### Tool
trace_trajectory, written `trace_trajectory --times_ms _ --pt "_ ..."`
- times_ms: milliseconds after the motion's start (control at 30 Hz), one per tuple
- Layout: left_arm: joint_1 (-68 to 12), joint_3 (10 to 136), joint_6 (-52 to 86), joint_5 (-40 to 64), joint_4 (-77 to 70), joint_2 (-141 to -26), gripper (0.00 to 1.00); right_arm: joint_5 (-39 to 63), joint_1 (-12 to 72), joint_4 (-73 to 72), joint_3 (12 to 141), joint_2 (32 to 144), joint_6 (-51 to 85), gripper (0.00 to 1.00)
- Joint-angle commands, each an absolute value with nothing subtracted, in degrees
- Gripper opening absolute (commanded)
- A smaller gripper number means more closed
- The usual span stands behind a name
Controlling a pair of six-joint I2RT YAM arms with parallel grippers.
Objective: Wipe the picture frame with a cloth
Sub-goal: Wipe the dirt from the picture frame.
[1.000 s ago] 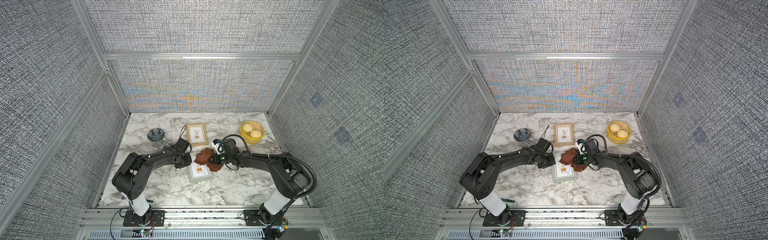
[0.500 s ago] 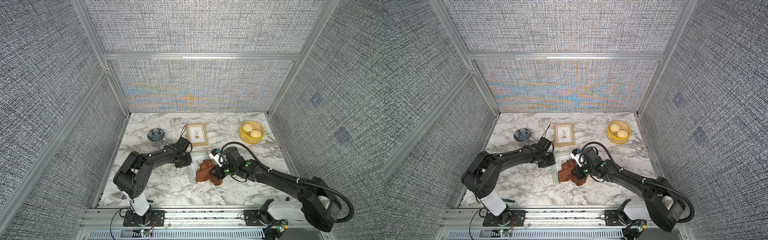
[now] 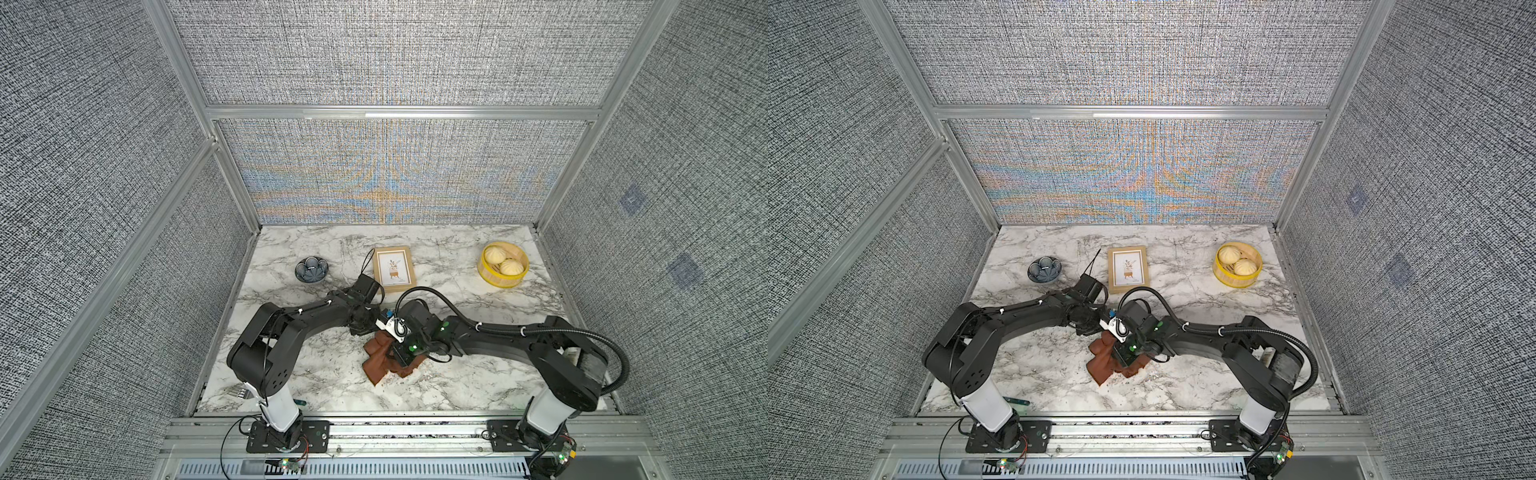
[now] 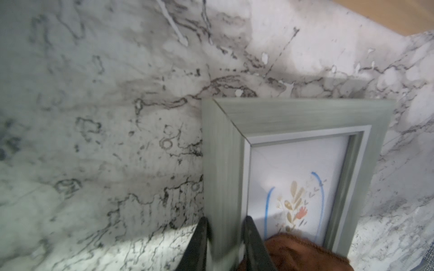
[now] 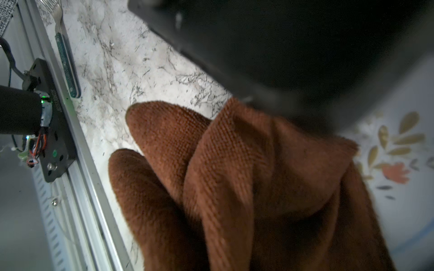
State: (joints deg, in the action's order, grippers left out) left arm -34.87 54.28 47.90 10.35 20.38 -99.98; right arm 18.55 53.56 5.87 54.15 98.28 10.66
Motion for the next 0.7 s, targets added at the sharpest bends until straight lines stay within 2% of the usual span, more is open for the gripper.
trace_trajectory --times_ms 0,133,400,667 --pt "-34.72 53.26 46.80 4.15 25.65 -101.76 0.09 19.00 53.55 6.00 53.85 99.66 10.63 0.00" --pt "-34.73 53.23 46.36 4.14 25.83 -102.04 0.09 18.77 51.33 5.71 48.63 97.83 11.68 0.00" --pt "-34.78 52.62 46.63 3.53 25.82 -101.09 0.08 17.00 44.57 6.86 35.50 85.73 10.67 0.00" --pt "-34.72 53.25 46.70 3.80 25.62 -101.83 0.08 16.67 49.88 8.09 42.69 90.08 5.46 0.00"
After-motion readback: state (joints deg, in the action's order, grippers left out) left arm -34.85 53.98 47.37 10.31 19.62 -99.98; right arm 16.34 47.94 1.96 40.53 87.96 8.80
